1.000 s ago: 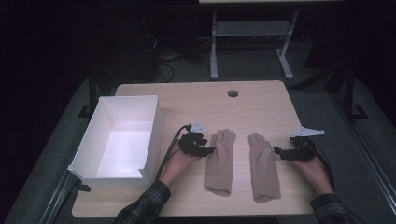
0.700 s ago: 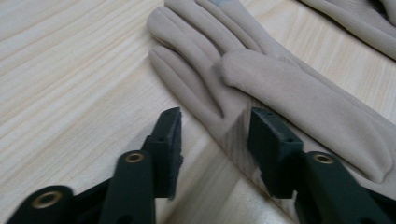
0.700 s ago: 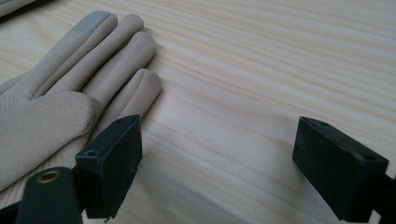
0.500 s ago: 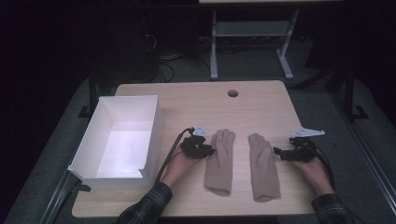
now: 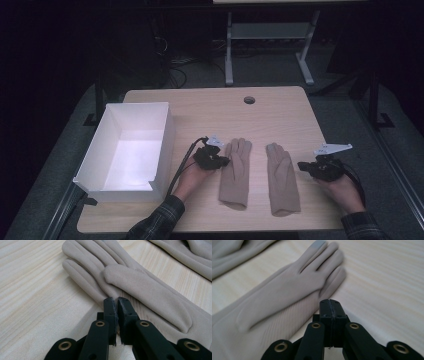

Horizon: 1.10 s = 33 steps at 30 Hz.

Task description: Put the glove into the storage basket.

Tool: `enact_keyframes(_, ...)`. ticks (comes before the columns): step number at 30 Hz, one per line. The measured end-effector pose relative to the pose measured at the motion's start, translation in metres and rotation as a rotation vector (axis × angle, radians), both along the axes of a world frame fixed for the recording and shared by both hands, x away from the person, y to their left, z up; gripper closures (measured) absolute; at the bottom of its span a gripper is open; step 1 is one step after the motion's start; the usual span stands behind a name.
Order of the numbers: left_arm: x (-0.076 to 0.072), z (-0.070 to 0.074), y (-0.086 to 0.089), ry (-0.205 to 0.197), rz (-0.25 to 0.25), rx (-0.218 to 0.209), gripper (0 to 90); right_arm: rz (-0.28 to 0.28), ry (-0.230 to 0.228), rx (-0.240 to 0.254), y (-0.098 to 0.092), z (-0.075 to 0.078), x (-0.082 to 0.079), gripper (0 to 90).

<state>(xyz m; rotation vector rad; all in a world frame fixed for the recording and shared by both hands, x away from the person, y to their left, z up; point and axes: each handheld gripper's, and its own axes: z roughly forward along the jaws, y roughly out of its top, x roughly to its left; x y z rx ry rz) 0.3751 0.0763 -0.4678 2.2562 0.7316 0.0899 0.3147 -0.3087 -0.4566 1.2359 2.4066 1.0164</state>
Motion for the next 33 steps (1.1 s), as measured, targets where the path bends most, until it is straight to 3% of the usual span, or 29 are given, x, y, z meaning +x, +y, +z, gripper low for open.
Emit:
enact_keyframes(4,0.000,0.000,0.000,0.000,0.001,-0.001,85.2,0.028,0.037,-0.018,0.000,-0.006,-0.007,89.6)
enact_keyframes(10,0.000,0.000,0.000,0.004,0.002,-0.003,85.3,0.077,0.058,-0.010,0.008,-0.009,-0.002,89.6)
enact_keyframes(16,0.000,0.000,0.000,0.003,-0.001,-0.003,86.2,0.113,0.083,0.026,0.020,-0.010,0.000,89.6)
enact_keyframes(18,-0.001,0.001,0.000,0.033,-0.001,-0.017,86.9,0.127,0.080,0.022,0.024,-0.010,0.001,89.7)
enact_keyframes(24,-0.004,0.004,0.001,0.068,-0.019,-0.036,87.7,0.161,0.084,0.025,0.034,-0.009,0.001,89.7)
enact_keyframes(33,-0.013,0.010,-0.004,0.080,-0.038,-0.076,87.7,0.197,0.083,0.032,0.041,-0.006,-0.006,89.8)
